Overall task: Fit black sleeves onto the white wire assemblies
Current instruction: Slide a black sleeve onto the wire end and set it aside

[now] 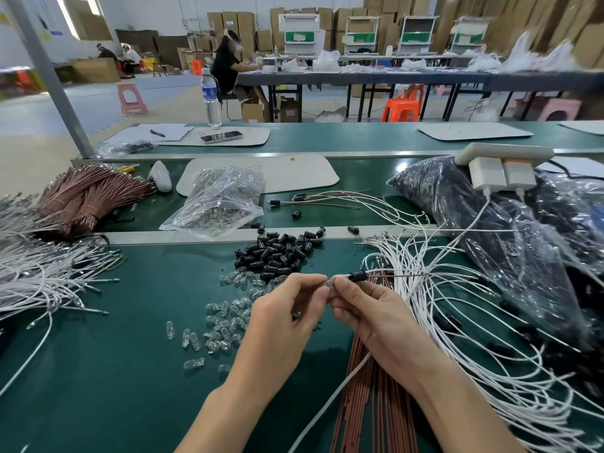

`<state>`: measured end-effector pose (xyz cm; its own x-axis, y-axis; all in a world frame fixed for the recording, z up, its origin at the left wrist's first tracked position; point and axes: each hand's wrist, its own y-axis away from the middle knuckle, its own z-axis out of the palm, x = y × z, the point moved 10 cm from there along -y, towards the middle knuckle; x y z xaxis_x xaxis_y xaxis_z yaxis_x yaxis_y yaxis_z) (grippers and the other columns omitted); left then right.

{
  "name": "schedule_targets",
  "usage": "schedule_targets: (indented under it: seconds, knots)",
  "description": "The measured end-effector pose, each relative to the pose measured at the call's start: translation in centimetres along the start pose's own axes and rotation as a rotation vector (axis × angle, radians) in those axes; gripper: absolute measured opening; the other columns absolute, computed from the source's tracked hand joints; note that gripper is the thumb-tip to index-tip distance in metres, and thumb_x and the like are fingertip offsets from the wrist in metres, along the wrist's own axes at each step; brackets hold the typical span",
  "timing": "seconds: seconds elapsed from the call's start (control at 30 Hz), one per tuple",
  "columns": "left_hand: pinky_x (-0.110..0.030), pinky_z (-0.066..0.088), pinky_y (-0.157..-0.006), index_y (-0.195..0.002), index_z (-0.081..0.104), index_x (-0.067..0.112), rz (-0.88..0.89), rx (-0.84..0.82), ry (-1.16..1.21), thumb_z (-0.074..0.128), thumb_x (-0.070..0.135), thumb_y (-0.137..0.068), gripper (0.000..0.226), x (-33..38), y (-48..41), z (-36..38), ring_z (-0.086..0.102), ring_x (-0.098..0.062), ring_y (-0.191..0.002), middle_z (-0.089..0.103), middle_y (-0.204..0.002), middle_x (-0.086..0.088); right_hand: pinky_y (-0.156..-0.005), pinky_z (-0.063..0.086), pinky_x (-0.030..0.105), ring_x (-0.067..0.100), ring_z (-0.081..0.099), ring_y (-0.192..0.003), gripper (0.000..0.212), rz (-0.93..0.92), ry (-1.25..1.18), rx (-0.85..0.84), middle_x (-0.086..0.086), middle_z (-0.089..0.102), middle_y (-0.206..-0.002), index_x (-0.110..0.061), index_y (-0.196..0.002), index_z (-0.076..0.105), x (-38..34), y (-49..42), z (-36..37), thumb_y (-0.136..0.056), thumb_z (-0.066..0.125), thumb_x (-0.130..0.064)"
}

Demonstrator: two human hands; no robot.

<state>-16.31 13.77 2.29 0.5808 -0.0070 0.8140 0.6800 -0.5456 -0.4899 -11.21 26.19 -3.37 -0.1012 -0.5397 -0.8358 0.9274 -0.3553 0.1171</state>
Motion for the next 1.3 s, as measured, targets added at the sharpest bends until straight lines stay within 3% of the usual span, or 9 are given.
schedule_targets:
  seconds: [0.23,0.4,0.57,0.87,1.1,1.3]
  knots:
    - [-0.018,0.057,-0.075,-0.101,0.065,0.034,-0.056,0.0,0.061,0.064,0.03,-0.094,0.008,-0.7,0.1,0.0,0.073,-0.004,-0.087,0.074,-0.093,0.019,-0.062,0.057,0.018,0.011,0.071,-0.07,0.022,-0.039,-0.021,0.034,0.01,0.075,-0.083,-0.01,-0.087,0.082,-0.4,0.0,-0.3,-0.068,0.082,-0.022]
    - [-0.017,0.057,-0.073,-0.1,0.066,0.029,-0.065,-0.005,0.047,0.067,0.017,-0.095,0.012,-0.9,0.2,0.2,0.073,-0.004,-0.084,0.074,-0.091,0.019,-0.062,0.058,0.019,0.012,0.071,-0.07,0.036,-0.023,-0.05,0.067,0.011,0.075,-0.085,-0.003,-0.108,0.073,-0.2,0.1,-0.7,-0.074,0.076,-0.015]
    - [-0.012,0.053,-0.07,-0.096,0.063,0.036,-0.043,-0.014,0.007,0.067,0.021,-0.094,0.016,-0.5,0.2,0.3,0.072,-0.001,-0.081,0.073,-0.09,0.022,-0.062,0.056,0.019,0.012,0.072,-0.072,0.029,-0.041,-0.025,0.064,0.009,0.075,-0.084,-0.012,-0.098,0.081,-0.2,0.0,-0.6,-0.071,0.08,-0.021]
    - [-0.013,0.054,-0.071,-0.098,0.064,0.032,-0.036,-0.027,0.024,0.066,0.022,-0.095,0.011,-0.8,0.2,0.5,0.072,-0.002,-0.082,0.073,-0.091,0.022,-0.061,0.056,0.018,0.014,0.072,-0.074,0.043,-0.067,0.019,0.066,0.012,0.075,-0.086,-0.007,-0.111,0.073,-0.4,0.1,-0.6,-0.07,0.08,-0.02]
    - [-0.016,0.056,-0.078,-0.101,0.064,0.031,-0.028,-0.048,0.074,0.062,0.031,-0.094,0.007,-1.0,0.3,0.9,0.073,0.0,-0.089,0.074,-0.097,0.022,-0.064,0.055,0.017,0.013,0.071,-0.075,0.034,-0.092,0.047,0.049,0.01,0.074,-0.087,-0.015,-0.101,0.08,-0.6,0.3,-0.4,-0.068,0.081,-0.024]
    - [-0.019,0.057,-0.08,-0.101,0.064,0.034,-0.024,-0.052,0.047,0.062,0.035,-0.093,0.008,-1.4,0.3,0.9,0.073,0.0,-0.09,0.074,-0.097,0.02,-0.069,0.054,0.018,0.013,0.069,-0.081,0.044,-0.156,0.158,0.036,0.006,0.075,-0.088,-0.022,-0.106,0.079,-1.3,0.4,-0.4,-0.066,0.086,-0.039]
